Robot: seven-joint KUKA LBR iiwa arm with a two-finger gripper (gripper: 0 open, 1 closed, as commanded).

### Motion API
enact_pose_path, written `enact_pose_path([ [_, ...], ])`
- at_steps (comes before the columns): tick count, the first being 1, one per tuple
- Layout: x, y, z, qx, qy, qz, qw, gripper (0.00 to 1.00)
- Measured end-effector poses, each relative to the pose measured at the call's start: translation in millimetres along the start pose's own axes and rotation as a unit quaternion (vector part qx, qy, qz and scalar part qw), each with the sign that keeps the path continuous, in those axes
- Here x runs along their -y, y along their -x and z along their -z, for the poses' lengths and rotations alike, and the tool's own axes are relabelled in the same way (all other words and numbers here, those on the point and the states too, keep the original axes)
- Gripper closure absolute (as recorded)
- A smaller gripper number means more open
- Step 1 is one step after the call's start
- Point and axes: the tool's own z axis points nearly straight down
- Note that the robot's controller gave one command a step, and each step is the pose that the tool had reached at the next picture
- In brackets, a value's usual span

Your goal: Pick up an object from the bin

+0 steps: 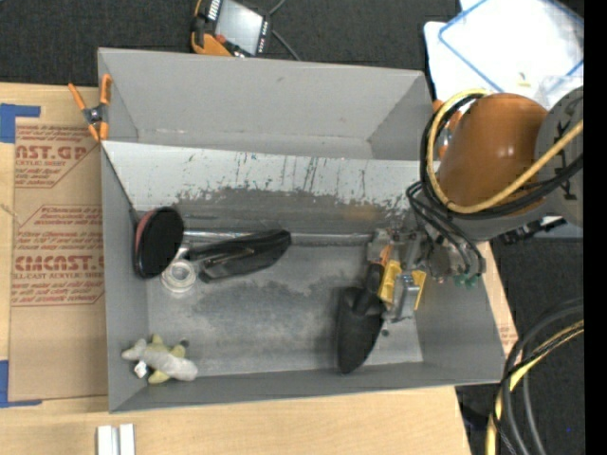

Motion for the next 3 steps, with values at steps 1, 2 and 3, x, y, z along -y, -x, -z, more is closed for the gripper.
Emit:
enact_pose_path([
  [1,-0.2,1.7,3.8,0.0039,0.000,0.000,1.0000,0.00],
  [2,-14.3,-13.4,-102.1,0.0056,-0.002,0.260,0.9655,0.00],
  [3,-10.9,-29.2,-51.1,0.0069,-0.002,0.236,0.9718,0.00],
])
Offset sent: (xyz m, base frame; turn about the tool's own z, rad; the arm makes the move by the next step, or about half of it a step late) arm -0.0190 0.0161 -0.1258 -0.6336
